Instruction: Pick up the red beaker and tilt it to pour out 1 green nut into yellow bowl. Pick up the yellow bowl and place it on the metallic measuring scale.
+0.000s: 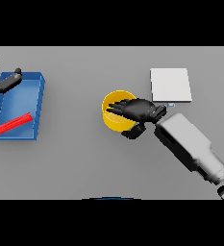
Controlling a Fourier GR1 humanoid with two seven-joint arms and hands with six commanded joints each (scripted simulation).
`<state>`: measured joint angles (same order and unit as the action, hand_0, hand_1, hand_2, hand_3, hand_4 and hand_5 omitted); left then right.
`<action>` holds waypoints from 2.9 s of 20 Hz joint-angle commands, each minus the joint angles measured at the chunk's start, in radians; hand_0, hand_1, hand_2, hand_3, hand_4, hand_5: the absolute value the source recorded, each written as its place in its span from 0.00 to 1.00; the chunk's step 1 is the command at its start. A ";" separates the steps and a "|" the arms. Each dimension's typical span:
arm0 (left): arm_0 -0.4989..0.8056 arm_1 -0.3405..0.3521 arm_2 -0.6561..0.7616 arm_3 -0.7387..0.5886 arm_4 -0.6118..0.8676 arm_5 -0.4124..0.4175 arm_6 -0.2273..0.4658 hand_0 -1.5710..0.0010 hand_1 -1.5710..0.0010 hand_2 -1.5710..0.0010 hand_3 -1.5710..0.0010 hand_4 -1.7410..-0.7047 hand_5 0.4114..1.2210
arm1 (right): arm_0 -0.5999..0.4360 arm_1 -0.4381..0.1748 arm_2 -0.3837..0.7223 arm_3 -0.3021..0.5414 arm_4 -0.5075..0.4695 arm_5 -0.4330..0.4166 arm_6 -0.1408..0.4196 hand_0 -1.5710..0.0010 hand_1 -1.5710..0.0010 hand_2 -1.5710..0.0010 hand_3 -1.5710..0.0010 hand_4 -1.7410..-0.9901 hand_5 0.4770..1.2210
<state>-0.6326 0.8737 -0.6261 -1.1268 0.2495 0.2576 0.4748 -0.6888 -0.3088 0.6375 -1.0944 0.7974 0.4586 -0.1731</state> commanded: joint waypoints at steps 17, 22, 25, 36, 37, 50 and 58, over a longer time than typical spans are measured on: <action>0.018 0.020 0.008 -0.045 0.014 0.011 0.003 1.00 1.00 1.00 1.00 0.90 0.39 | -0.004 -0.029 0.020 -0.047 -0.034 0.110 0.033 0.06 0.06 0.09 0.25 0.04 0.97; 0.015 0.034 0.011 -0.048 0.013 0.004 0.003 1.00 1.00 1.00 1.00 0.91 0.39 | -0.018 -0.073 -0.011 -0.126 -0.077 0.142 0.039 0.02 0.02 0.06 0.19 0.01 0.99; 0.011 0.027 0.004 -0.044 0.005 0.005 0.003 1.00 1.00 1.00 1.00 0.91 0.38 | -0.045 -0.108 -0.031 -0.179 -0.092 0.176 0.062 0.01 0.01 0.03 0.14 0.02 1.00; 0.019 0.044 0.008 -0.080 0.010 0.015 0.018 1.00 1.00 1.00 1.00 0.90 0.40 | -0.072 -0.209 -0.113 -0.301 -0.130 0.214 0.149 0.00 0.00 0.00 0.16 0.03 1.00; 0.023 0.047 0.012 -0.087 0.013 0.017 0.006 1.00 1.00 1.00 1.00 0.90 0.41 | -0.081 -0.223 -0.122 -0.273 -0.121 0.193 0.133 0.00 0.00 0.00 0.16 0.03 1.00; 0.018 0.072 0.009 -0.115 0.010 0.017 0.086 1.00 1.00 1.00 1.00 0.89 0.45 | -0.155 -0.273 -0.191 0.129 -0.098 0.003 0.077 0.00 0.00 0.00 0.25 0.03 1.00; 0.020 0.072 0.000 -0.117 0.004 0.016 0.107 1.00 1.00 1.00 1.00 0.91 0.41 | -0.194 -0.220 -0.172 0.361 -0.077 -0.117 0.029 0.00 0.01 0.00 0.09 0.02 1.00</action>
<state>-0.6127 0.9459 -0.6258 -1.2438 0.2538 0.2731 0.5822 -0.8826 -0.5281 0.4656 -0.7328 0.7198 0.3421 -0.1430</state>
